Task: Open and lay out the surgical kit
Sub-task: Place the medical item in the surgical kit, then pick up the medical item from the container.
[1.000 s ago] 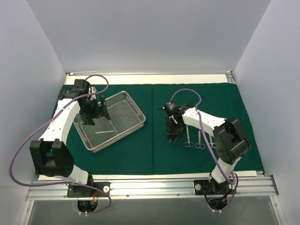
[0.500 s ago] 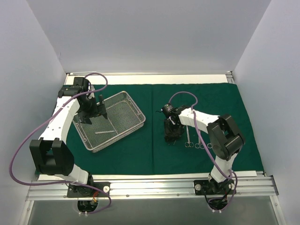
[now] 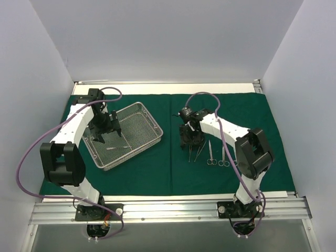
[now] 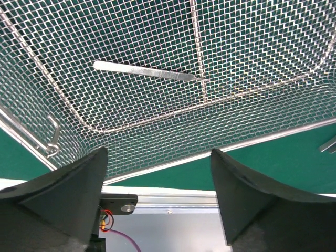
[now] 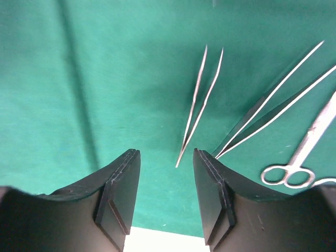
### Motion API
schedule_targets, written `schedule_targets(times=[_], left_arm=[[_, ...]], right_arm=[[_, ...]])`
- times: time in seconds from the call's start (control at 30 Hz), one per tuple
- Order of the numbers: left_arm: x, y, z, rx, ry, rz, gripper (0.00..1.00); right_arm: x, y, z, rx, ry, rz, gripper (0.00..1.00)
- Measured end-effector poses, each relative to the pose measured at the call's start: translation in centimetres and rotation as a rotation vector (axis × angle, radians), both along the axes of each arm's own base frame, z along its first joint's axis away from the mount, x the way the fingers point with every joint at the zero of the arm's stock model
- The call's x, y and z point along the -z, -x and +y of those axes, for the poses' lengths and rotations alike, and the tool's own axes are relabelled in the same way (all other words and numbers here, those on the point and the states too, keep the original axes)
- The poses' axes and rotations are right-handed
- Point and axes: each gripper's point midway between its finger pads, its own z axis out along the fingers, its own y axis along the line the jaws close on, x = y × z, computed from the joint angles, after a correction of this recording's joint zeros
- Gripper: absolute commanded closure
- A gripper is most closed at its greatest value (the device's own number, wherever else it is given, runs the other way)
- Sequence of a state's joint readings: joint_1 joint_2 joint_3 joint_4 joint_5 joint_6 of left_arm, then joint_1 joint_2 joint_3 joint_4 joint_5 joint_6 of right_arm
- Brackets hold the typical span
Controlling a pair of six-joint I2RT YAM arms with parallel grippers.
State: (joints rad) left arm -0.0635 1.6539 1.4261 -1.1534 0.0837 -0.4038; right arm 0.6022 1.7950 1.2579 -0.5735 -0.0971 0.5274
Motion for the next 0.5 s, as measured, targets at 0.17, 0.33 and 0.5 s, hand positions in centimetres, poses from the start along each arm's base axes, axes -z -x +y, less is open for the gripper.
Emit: schedule_targets(times=[0.17, 0.33, 0.5], left_arm=[[1.3, -0.1, -0.1, -0.01, 0.004, 0.045, 0.25], [2.9, -0.1, -0.8, -0.072, 0.03, 0.111, 0.25], [4.2, 0.7, -1.3, -0.214, 0.045, 0.167, 0.17]], right_arm=[[-3.5, -1.9, 0.3, -0.019, -0.009, -0.084, 0.52], [-5.7, -3.1, -0.7, -0.004, -0.02, -0.126, 0.52], [-5.9, -4.3, -3.4, 0.047, -0.006, -0.124, 0.53]])
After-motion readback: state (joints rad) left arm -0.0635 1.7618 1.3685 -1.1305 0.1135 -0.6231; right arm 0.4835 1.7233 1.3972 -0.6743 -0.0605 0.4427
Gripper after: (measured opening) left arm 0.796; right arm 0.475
